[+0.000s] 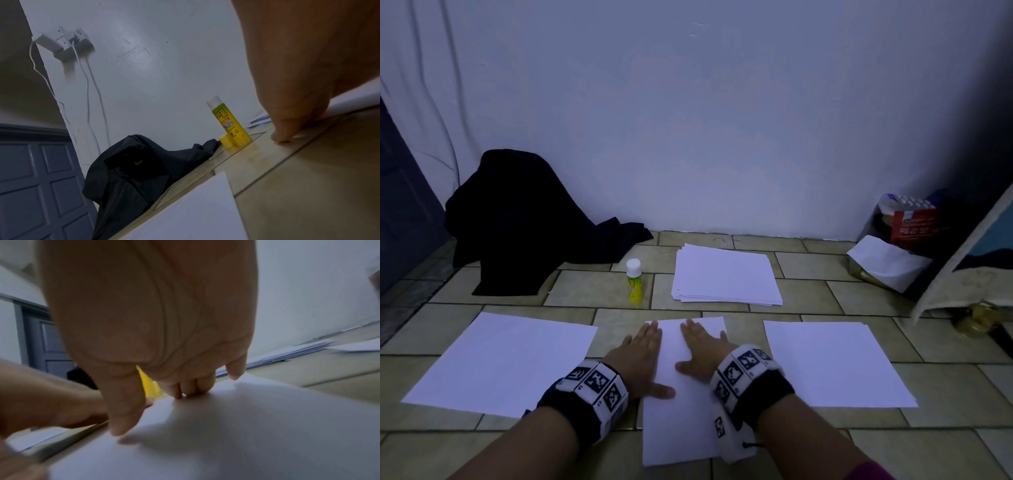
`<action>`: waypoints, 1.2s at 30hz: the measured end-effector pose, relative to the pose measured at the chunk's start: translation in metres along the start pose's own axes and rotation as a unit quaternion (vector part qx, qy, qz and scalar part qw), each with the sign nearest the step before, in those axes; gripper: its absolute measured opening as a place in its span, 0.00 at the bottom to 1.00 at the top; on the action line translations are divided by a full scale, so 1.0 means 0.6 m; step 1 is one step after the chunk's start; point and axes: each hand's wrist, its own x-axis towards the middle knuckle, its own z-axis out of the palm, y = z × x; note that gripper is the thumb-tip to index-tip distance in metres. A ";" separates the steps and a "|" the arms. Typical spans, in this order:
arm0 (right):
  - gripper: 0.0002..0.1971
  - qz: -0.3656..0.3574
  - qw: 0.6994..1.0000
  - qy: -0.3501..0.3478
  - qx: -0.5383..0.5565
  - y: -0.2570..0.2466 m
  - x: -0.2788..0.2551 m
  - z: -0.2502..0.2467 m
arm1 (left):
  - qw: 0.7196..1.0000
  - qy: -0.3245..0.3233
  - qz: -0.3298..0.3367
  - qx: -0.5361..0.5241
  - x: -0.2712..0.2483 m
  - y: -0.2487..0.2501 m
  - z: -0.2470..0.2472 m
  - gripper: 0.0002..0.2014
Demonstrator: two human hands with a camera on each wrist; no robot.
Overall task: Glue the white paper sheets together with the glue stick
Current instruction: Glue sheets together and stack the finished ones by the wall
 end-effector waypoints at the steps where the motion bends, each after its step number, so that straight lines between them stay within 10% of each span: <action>1: 0.40 0.015 1.000 0.003 0.006 0.016 -0.005 -0.001 | 1.000 -0.002 0.000 0.003 0.001 -0.001 0.000 0.57; 8: 0.45 0.076 0.996 0.050 0.020 0.057 -0.023 -0.006 | 0.999 0.019 -0.002 0.039 -0.009 -0.006 -0.010 0.53; 15: 0.22 0.079 0.986 0.142 -0.026 -0.008 -0.017 0.002 | 0.987 0.126 -0.010 0.095 -0.030 -0.004 -0.040 0.23; 23: 0.42 -0.057 0.994 0.094 -0.001 -0.021 0.007 0.003 | 0.999 0.023 0.000 0.034 -0.011 -0.023 -0.001 0.59; 36: 0.67 0.034 0.997 -0.027 -0.061 0.138 -0.024 -0.022 | 0.998 -0.039 0.042 -0.017 -0.006 -0.070 -0.001 0.83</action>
